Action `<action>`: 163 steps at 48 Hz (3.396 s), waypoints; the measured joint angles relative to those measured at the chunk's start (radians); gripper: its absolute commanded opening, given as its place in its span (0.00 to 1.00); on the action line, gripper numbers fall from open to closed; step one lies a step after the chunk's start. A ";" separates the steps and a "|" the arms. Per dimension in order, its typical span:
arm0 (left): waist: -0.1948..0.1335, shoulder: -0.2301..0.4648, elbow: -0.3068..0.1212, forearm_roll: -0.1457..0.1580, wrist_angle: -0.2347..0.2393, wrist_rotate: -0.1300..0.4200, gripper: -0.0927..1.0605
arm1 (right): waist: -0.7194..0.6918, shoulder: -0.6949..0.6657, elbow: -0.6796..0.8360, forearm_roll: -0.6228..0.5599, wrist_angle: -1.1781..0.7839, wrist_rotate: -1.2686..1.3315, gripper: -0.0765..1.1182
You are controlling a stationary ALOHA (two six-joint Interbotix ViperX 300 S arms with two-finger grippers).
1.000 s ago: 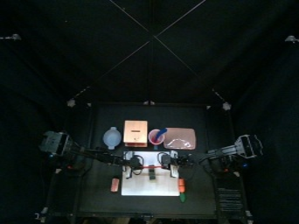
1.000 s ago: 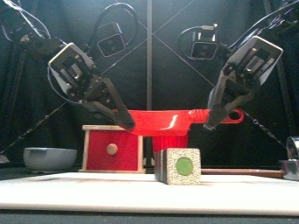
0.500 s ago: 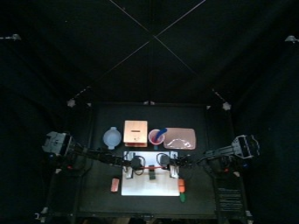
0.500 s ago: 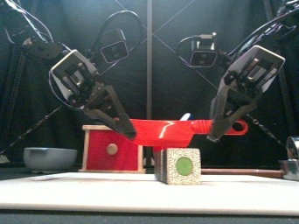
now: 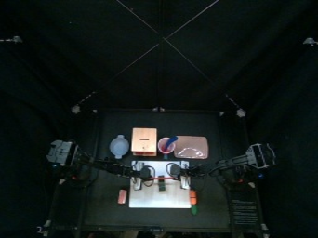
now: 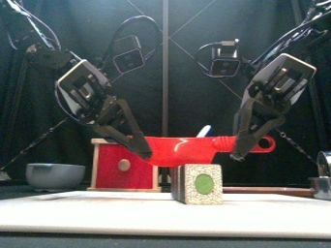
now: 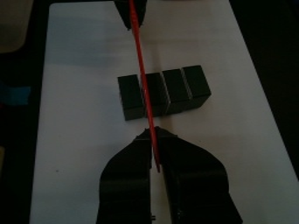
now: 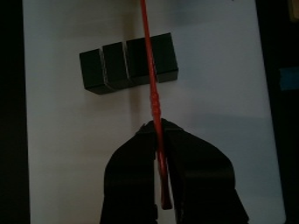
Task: Place sushi on board then cut the sushi with the knife then place the pieces on the plate
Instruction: Cut the sushi into 4 pieces
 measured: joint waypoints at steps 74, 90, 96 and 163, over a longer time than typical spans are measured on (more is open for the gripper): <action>0.060 0.095 -0.041 0.000 0.083 0.006 0.46 | -0.054 0.121 -0.009 0.005 0.018 -0.003 0.32; 0.094 0.089 -0.043 0.038 0.092 0.009 0.46 | -0.083 0.115 -0.021 -0.011 0.052 -0.006 0.32; 0.094 0.066 -0.043 0.049 0.098 0.006 0.46 | -0.081 0.083 -0.031 -0.011 0.080 -0.005 0.32; -0.038 0.008 -0.043 0.003 0.115 -0.002 0.46 | 0.032 0.041 -0.046 0.069 0.100 -0.003 0.32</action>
